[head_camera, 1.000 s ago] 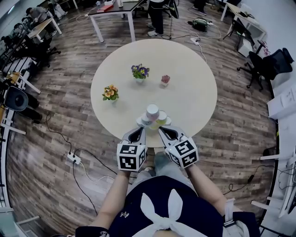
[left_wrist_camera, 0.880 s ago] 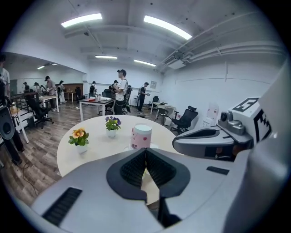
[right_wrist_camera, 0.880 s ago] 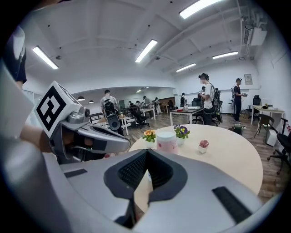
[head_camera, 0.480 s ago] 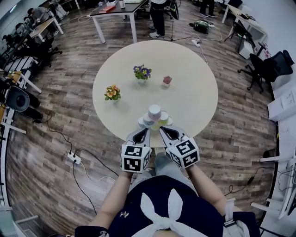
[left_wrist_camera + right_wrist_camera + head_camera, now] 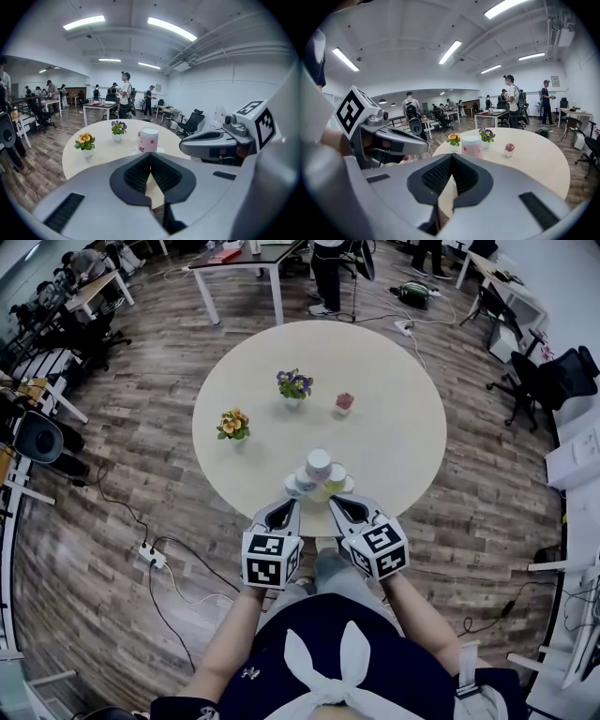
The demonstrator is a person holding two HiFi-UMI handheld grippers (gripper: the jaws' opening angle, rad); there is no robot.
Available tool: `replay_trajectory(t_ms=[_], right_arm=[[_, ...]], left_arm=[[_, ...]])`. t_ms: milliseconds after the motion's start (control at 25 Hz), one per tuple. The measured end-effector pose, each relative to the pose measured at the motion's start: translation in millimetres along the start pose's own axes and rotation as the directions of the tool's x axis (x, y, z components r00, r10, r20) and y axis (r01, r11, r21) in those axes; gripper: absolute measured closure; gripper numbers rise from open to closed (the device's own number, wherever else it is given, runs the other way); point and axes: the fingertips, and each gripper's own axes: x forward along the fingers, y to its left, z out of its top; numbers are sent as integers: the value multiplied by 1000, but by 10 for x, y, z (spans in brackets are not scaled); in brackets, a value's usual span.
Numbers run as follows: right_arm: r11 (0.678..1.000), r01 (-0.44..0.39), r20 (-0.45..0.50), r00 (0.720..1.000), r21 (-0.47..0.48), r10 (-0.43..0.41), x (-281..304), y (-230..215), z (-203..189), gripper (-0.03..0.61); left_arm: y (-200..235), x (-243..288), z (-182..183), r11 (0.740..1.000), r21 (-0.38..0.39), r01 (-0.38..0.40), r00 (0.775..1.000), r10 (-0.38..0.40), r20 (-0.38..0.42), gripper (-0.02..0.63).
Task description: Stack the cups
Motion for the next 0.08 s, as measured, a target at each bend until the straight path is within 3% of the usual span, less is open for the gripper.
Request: replay_trajectory(t_ms=[80], right_arm=[[1000,2,-1,1000,2,-2,-3,-6,-12,575]], left_arm=[[30,-15,-8,1000,-3,-6,1000,6,1,592]])
